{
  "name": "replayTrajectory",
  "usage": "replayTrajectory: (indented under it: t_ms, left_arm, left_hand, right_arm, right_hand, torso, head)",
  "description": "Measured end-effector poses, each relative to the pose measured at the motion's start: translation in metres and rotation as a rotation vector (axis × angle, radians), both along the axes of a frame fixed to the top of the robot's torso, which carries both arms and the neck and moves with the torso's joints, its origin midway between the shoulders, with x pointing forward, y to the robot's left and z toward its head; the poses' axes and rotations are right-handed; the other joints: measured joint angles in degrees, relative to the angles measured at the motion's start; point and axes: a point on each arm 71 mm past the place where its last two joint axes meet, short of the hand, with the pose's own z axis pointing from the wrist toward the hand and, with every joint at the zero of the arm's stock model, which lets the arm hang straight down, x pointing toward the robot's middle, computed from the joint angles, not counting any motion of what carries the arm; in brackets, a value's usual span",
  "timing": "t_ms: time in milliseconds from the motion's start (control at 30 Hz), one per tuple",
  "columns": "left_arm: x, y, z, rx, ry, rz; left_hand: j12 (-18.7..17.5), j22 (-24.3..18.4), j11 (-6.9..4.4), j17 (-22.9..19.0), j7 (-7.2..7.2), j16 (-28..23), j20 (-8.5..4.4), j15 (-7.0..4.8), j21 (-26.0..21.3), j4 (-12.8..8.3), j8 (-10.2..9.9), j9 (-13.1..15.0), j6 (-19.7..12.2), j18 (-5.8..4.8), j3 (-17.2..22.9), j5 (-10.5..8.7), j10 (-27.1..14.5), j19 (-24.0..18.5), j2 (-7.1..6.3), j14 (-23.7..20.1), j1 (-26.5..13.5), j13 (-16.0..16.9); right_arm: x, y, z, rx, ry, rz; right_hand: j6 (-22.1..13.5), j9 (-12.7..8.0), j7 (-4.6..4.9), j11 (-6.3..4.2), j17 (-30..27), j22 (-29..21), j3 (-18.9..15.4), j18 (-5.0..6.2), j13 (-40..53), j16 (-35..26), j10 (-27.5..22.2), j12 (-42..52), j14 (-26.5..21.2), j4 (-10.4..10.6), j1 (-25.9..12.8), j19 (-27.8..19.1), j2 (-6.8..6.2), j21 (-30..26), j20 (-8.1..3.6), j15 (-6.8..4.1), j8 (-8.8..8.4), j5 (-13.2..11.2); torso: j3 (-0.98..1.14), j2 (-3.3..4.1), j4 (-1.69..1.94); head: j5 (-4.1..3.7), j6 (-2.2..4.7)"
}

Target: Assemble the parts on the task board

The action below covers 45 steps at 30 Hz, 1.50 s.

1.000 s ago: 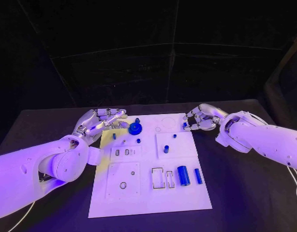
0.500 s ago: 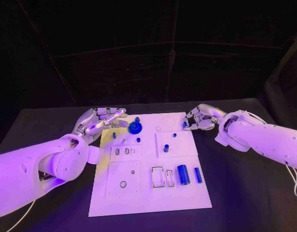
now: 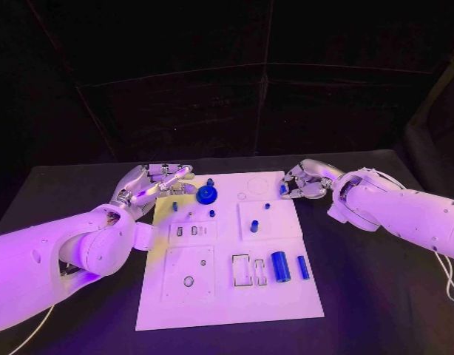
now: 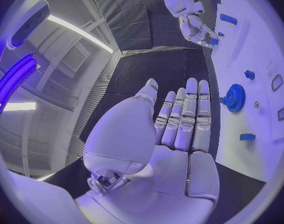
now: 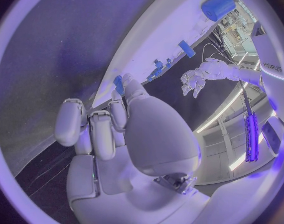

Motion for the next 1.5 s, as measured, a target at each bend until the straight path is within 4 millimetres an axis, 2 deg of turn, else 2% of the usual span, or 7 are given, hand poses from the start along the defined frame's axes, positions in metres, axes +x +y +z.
replayTrajectory:
  t_ms: [500, 800, 1000, 1267, 1367, 1500]
  left_arm:
    - [0.0, 0.001, 0.0, 0.001, 0.0, 0.001]
    - [0.0, 0.001, 0.0, 0.001, 0.0, 0.002]
    - [0.0, 0.003, 0.0, 0.002, 0.001, 0.005]
    - [-0.001, 0.004, 0.001, 0.002, 0.0, 0.005]
    - [-0.001, 0.004, 0.001, 0.003, 0.0, 0.006]
    - [0.0, 0.005, 0.001, 0.005, 0.0, 0.01]
  left_hand:
    - [0.0, 0.0, 0.0, 0.0, 0.0, 0.0, 0.0, 0.0, 0.0, 0.0, 0.0, 0.0, 0.0, 0.0, 0.0, 0.0, 0.0, 0.0, 0.0, 0.0, 0.0, 0.0]
    - [0.0, -0.04, 0.0, 0.0, 0.0, 0.0, 0.0, 0.0, 0.0, 0.0, 0.0, 0.0, 0.0, 0.0, 0.0, 0.0, 0.0, 0.0, 0.0, 0.0, 0.0, 0.0]
    - [0.0, -0.04, 0.0, 0.0, 0.0, 0.0, 0.0, 0.0, 0.0, 0.0, 0.0, 0.0, 0.0, 0.0, 0.0, 0.0, 0.0, 0.0, 0.0, 0.0, 0.0, 0.0]
    - [0.0, -0.03, 0.0, -0.01, 0.0, 0.0, 0.0, 0.0, 0.0, 0.0, 0.0, 0.0, 0.0, 0.0, 0.0, 0.0, 0.0, 0.0, 0.0, 0.0, 0.0, 0.0]
    - [0.0, -0.07, 0.0, 0.03, 0.0, -0.03, 0.11, 0.0, -0.18, -0.02, 0.0, 0.0, 0.0, 0.0, 0.02, 0.0, 0.0, 0.11, 0.0, 0.0, 0.0, 0.0]
    - [0.0, -0.18, 0.0, 0.18, 0.0, -0.22, 0.2, 0.0, -0.41, -0.16, 0.0, 0.0, 0.0, 0.0, 0.16, 0.0, 0.0, 0.2, 0.0, 0.0, 0.0, 0.0]
  right_arm:
    - [0.001, 0.002, -0.001, -0.014, 0.001, -0.009]
    - [0.001, 0.002, 0.001, -0.012, -0.014, -0.018]
    - [-0.007, 0.008, 0.006, 0.01, -0.042, -0.014]
    - [-0.023, 0.031, 0.024, 0.051, -0.065, -0.001]
    - [-0.026, 0.047, 0.03, 0.059, -0.063, 0.004]
    - [-0.032, 0.083, 0.034, 0.063, -0.054, 0.034]
  right_hand:
    - [2.66, 0.11, -1.03, 0.0, -0.01, 0.67, 2.07, -0.01, 0.66, 0.22, -0.01, 0.4, -0.08, -0.48, 0.02, 0.4, 1.35, 0.24, -0.4, -0.74, 0.66, -1.0]
    - [3.78, 0.05, -1.24, 0.0, -0.01, 1.44, 3.31, 0.0, 1.03, 0.46, -0.01, 1.0, -0.18, -0.61, -0.36, 0.82, 1.9, 0.85, -0.82, -1.05, 1.14, -1.23]
    - [3.91, 0.05, -1.12, 0.0, -0.02, 1.81, 3.69, 0.0, 1.51, 0.46, -0.01, 1.45, 0.01, -0.23, -1.04, 1.02, 2.58, 0.85, -1.02, -1.24, 1.16, -1.55]
    - [3.93, 0.0, -1.1, 0.0, -0.02, 1.89, 3.94, 0.0, 1.5, 0.46, -0.01, 1.55, 0.01, 0.02, -1.35, 1.02, 2.87, 0.86, -1.02, -1.23, 1.08, -1.71]
    - [3.93, -0.08, -1.1, 0.0, -0.02, 1.92, 3.94, -0.01, 1.5, 0.46, -0.01, 1.55, 0.01, 0.02, -1.36, 1.23, 2.87, 0.85, -1.22, -1.23, 1.0, -1.72]
    - [3.93, -0.08, -1.1, 0.0, -0.02, 1.98, 4.52, -0.01, 1.43, 0.46, 0.0, 1.56, 0.01, -0.08, -1.91, 1.23, 2.77, 1.08, -1.22, -1.23, 0.86, -0.85]
  torso:
    - [0.05, 0.0, 0.0]
    - [0.08, 0.0, -0.06]
    - [0.07, -0.04, -0.07]
    - [-0.18, -0.29, 0.03]
    - [-0.36, -0.55, 0.14]
    - [-0.6, -1.0, 0.29]
  head:
    - [-0.01, -0.2]
    - [0.04, -0.34]
    - [0.12, -0.25]
    - [0.09, 0.07]
    - [0.31, -0.22]
    - [0.89, -0.55]
